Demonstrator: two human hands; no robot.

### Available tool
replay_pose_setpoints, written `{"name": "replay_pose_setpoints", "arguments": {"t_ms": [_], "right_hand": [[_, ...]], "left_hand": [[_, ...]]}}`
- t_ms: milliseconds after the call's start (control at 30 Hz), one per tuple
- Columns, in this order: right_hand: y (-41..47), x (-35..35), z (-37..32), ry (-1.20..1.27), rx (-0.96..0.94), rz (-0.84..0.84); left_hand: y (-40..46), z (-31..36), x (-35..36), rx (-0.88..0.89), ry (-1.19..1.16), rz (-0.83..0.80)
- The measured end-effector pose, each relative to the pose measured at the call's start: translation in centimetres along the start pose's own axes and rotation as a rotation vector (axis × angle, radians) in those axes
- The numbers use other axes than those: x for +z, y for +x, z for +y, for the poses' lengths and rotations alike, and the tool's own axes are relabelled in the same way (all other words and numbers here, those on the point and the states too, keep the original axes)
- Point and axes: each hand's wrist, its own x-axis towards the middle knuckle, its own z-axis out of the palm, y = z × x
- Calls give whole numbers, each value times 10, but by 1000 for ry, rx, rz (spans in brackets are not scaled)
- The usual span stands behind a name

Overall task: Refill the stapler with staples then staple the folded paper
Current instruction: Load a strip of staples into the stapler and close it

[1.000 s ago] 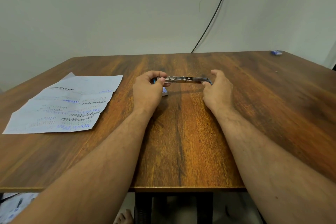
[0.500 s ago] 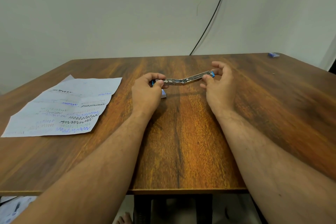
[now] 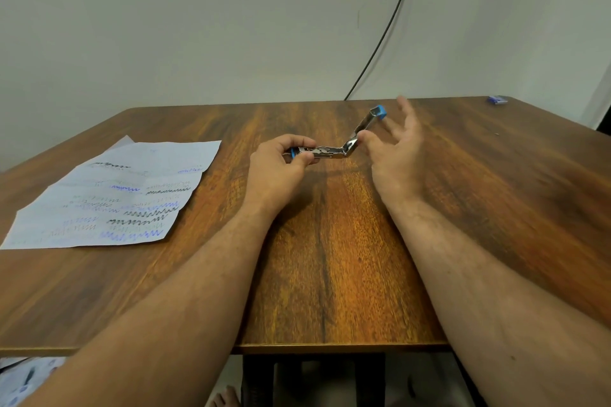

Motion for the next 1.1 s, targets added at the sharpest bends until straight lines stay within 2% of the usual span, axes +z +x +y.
{"name": "replay_pose_setpoints", "arguments": {"t_ms": [167, 367, 467, 800, 900, 1100], "right_hand": [[-3, 5, 7, -170, -132, -196], [-5, 7, 14, -293, -242, -328], [-4, 8, 16, -307, -232, -361], [-3, 7, 15, -340, -106, -464], [-5, 6, 14, -373, -134, -507], [-2, 11, 19, -460, -215, -489]], "left_hand": [[-1, -4, 2, 65, 72, -54], [-1, -3, 1, 93, 32, -79], [-3, -3, 2, 55, -70, -86], [-4, -3, 4, 62, -74, -155], [-2, -6, 5, 70, -58, -155], [2, -11, 5, 51, -57, -130]]}}
